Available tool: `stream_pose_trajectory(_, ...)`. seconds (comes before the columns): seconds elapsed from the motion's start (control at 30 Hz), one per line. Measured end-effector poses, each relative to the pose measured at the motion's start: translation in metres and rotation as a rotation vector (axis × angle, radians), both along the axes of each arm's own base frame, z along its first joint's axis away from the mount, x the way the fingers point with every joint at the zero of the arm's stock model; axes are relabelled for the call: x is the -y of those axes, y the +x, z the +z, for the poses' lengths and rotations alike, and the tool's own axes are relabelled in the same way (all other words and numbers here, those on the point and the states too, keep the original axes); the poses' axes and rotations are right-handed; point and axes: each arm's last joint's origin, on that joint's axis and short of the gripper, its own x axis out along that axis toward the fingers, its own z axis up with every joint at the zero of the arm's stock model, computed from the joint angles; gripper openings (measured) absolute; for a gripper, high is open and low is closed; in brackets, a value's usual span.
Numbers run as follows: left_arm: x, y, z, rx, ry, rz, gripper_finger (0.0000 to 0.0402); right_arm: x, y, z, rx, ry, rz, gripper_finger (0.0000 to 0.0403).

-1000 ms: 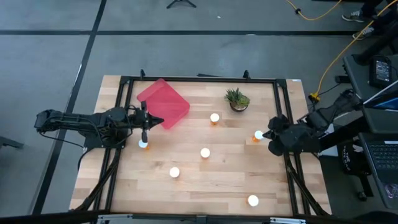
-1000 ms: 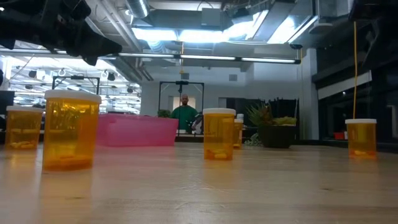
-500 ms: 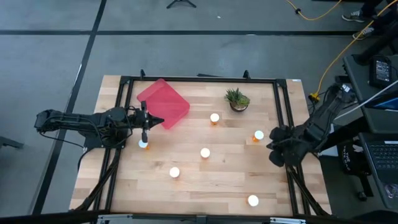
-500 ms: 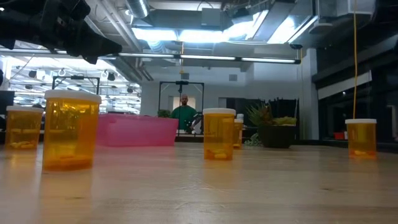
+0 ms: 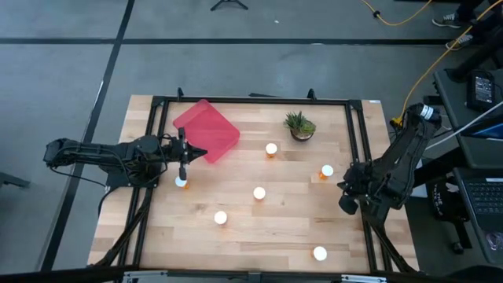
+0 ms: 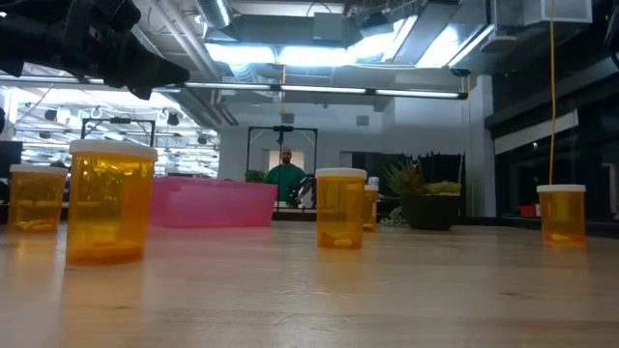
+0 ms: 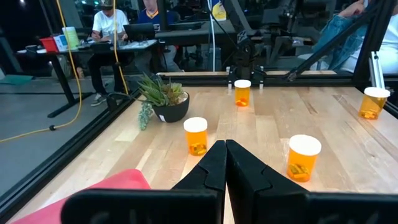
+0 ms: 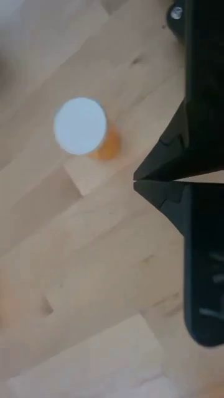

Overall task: Pick and place pill bottles into a basket
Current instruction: Put the orange pill bottle into the red container

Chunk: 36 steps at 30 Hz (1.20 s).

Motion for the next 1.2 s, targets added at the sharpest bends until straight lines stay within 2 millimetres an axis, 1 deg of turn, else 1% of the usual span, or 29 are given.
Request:
stream_pose_trajectory(0.23,0.000,0.000,0.000,0.000,0.000,0.000,0.0002,-0.001,0.000,0.000,0.045,0.013,-0.037,0.0029)
stream_pose_trajectory(0.4,0.000,0.000,0.000,0.000,0.000,0.000,0.0002,-0.002,0.001,0.000,0.056,0.032,-0.042,0.0056)
stream_pose_trajectory(0.5,0.000,0.000,0.000,0.000,0.000,0.000,0.0002,-0.005,0.002,0.000,0.064,0.059,-0.044,0.0080)
stream_pose_trajectory(0.67,0.000,0.000,0.000,0.000,0.000,0.000,0.0002,-0.005,0.003,0.000,0.069,0.068,-0.052,0.0131)
stream_pose_trajectory(0.8,0.000,0.000,0.000,0.000,0.000,0.000,0.0002,-0.002,0.007,0.000,0.071,0.067,-0.083,0.0173)
stream_pose_trajectory(0.93,0.000,0.000,0.000,0.000,0.000,0.000,0.0002,-0.001,0.013,0.000,0.085,0.094,-0.129,0.0204)
stream_pose_trajectory(1.03,0.000,0.000,0.000,0.000,0.000,0.000,0.0002,0.001,0.018,-0.001,0.048,0.132,-0.171,0.0217)
stream_pose_trajectory(1.13,0.000,0.000,0.000,0.000,0.000,0.000,0.0002,0.002,0.021,-0.003,0.001,0.195,-0.240,0.0220)
stream_pose_trajectory(1.2,0.000,0.000,0.000,0.000,0.000,0.000,0.0002,0.000,0.023,-0.005,-0.001,0.201,-0.261,0.0220)
